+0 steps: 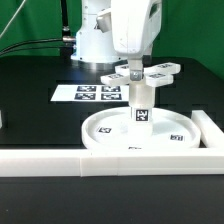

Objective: Assemble round table

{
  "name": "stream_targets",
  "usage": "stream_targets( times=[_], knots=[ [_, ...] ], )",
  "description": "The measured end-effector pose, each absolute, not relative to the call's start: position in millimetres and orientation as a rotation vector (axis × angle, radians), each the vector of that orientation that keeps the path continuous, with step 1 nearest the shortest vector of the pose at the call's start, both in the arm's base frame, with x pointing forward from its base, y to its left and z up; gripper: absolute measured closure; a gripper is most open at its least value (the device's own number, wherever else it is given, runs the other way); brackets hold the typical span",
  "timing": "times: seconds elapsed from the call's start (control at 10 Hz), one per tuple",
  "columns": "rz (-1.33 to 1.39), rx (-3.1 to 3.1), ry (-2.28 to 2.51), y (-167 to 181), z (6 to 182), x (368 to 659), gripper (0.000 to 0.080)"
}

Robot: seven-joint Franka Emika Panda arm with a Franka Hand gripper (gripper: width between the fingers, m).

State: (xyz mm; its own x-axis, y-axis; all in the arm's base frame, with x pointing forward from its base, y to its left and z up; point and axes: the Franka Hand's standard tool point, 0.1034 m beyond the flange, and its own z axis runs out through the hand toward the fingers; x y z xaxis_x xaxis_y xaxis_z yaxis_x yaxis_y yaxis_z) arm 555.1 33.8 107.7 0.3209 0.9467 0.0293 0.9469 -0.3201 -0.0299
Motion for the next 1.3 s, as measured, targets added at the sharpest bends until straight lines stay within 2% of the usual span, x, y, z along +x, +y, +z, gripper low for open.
stream_targets(
  times=[0.2, 0.5, 0.6, 0.7, 0.9, 1.3],
  knots=[
    [-0.007, -2.524, -1.803, 31.4, 101.0, 554.3, 0.0151],
    [-0.023, -2.537, -1.798, 31.6, 102.0, 555.8, 0.0162],
    [-0.021, -2.549, -1.779, 31.4, 101.7, 555.7, 0.0330],
    [-0.021, -2.576, -1.740, 31.3, 101.6, 555.7, 0.0356],
    [-0.021, -2.605, -1.695, 31.3, 101.5, 555.7, 0.0356],
    [-0.005, -2.906, -1.089, 32.4, 100.2, 554.7, 0.0356]
  ],
)
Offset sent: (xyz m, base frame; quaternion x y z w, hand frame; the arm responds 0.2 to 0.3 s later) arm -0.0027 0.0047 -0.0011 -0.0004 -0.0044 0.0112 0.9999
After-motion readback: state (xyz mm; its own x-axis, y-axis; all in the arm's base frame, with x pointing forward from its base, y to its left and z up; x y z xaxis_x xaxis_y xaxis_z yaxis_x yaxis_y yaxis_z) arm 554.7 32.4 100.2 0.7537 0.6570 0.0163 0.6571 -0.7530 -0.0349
